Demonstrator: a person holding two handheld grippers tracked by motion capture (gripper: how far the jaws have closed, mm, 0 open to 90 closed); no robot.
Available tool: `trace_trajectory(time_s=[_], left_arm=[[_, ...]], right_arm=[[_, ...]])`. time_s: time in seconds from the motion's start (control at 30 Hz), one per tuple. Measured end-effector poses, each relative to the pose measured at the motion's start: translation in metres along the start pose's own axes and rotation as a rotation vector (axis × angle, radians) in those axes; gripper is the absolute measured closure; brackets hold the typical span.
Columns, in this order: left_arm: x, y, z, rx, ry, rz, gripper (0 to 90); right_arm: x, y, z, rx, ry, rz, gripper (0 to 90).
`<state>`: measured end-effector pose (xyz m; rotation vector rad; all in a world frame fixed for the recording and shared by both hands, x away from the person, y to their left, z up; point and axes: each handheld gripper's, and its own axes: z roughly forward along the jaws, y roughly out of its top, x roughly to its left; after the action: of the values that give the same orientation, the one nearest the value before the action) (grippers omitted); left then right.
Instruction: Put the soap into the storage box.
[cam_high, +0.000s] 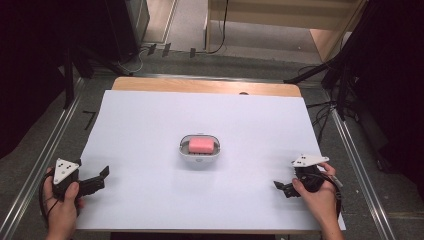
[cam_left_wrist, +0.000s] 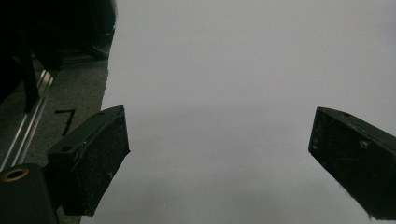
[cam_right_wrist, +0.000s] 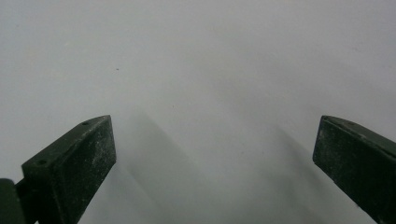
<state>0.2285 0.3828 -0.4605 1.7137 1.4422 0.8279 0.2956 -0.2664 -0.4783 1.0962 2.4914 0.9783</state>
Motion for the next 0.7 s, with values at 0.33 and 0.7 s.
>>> trace_trajectory(time_s=[0.33, 0.7], left_arm=[[0.000, 0.000, 0.000, 0.000, 0.001, 0.000, 5.6], [0.000, 0.000, 0.000, 0.001, 0.000, 0.000, 5.6]], right_arm=[[-0.012, -0.030, -0.018, -0.076, 0.004, 0.106, 0.0], [-0.024, -0.057, -0.038, -0.251, -0.011, 0.242, 0.0]])
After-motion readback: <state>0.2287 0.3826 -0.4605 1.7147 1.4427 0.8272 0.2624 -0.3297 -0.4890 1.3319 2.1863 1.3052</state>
